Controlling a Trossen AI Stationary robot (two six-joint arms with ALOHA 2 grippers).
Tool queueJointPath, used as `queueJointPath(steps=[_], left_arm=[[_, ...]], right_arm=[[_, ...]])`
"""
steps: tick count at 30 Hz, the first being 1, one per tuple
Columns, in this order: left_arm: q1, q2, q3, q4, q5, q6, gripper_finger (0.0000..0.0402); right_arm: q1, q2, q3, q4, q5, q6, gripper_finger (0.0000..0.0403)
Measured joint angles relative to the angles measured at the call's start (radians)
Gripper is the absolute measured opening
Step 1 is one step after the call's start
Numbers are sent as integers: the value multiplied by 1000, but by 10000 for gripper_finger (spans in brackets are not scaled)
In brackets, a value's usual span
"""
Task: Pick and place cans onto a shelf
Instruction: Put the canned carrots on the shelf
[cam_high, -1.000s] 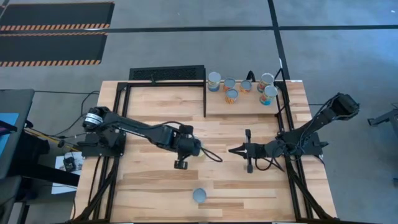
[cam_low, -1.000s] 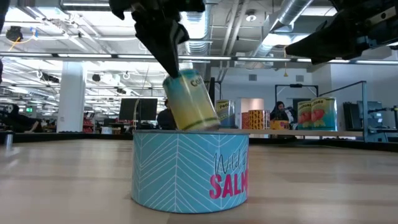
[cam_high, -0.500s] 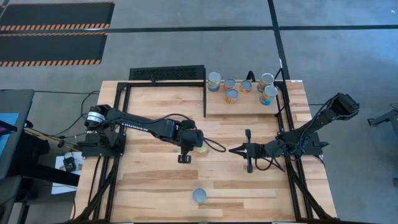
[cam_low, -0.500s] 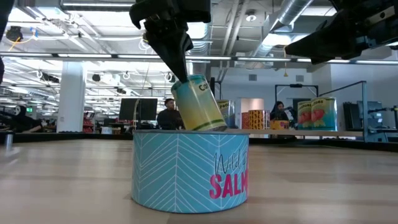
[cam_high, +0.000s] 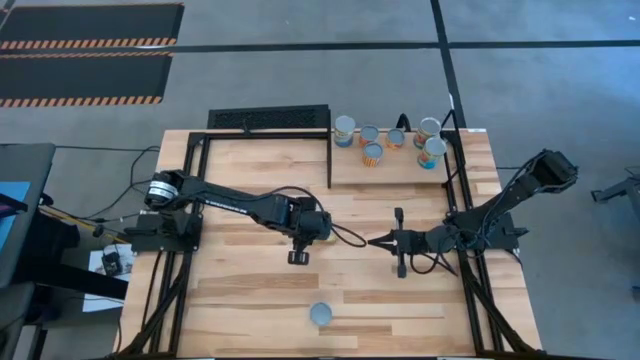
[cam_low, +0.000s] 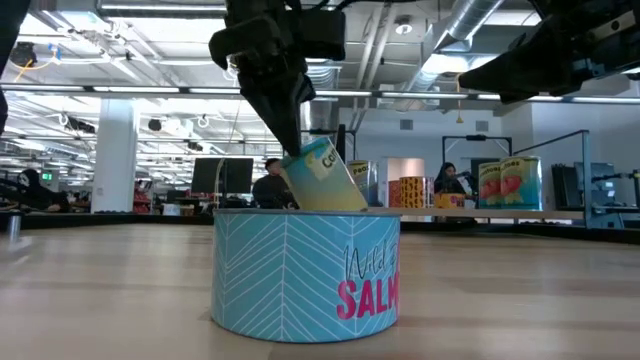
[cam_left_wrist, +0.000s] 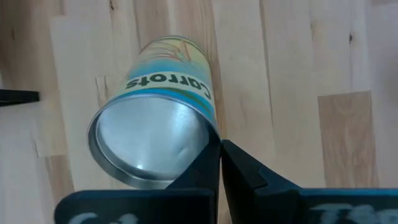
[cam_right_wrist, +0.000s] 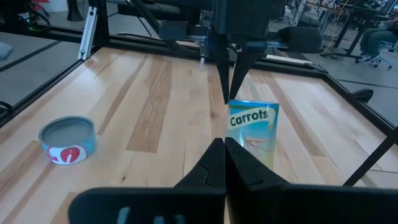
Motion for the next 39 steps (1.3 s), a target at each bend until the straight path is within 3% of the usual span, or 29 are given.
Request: queueJointPath(steps=[15, 26, 39], left_arm=[[5, 0, 1, 13, -9, 13, 0], [10, 0, 105, -75, -52, 40, 0], [11, 0, 84, -85, -54, 54, 0]], right_arm=[[0, 0, 0, 4, 0, 3, 10], [0, 0, 0, 3, -1, 3, 10], [0, 0, 0, 3, -2, 5, 10]])
